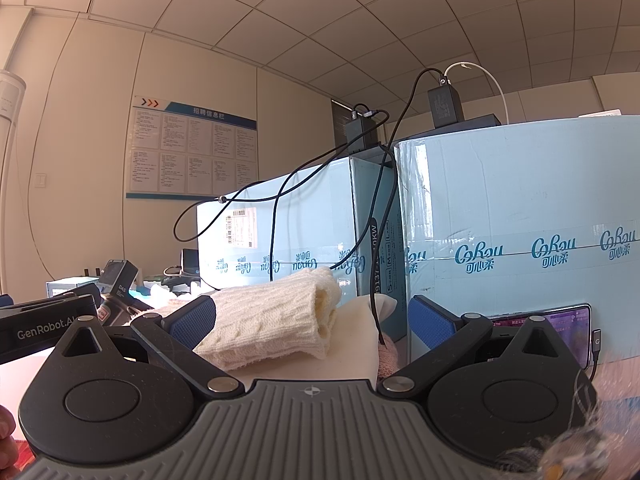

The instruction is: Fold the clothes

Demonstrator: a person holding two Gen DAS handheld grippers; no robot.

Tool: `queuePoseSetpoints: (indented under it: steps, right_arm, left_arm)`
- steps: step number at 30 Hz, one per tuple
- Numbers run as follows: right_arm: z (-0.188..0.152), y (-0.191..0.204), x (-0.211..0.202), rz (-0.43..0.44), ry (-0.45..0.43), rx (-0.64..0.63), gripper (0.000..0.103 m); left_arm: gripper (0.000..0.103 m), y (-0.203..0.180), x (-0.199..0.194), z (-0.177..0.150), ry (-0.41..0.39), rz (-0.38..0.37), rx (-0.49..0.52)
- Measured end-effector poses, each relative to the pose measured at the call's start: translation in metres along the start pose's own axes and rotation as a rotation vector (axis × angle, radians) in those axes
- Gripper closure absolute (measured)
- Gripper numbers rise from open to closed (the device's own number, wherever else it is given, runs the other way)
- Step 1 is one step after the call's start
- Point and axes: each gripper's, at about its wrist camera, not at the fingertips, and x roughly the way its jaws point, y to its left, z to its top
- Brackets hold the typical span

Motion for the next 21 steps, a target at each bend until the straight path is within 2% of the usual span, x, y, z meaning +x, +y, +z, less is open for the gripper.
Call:
queuePoseSetpoints:
  steps: [21]
  right_arm:
    - [0.0008,-0.0005,0.0002,0.000,0.001,0.000,0.000]
  left_arm:
    - [0.000,-0.0001,-0.0003,-0.0005,-0.004,-0.005,0.000]
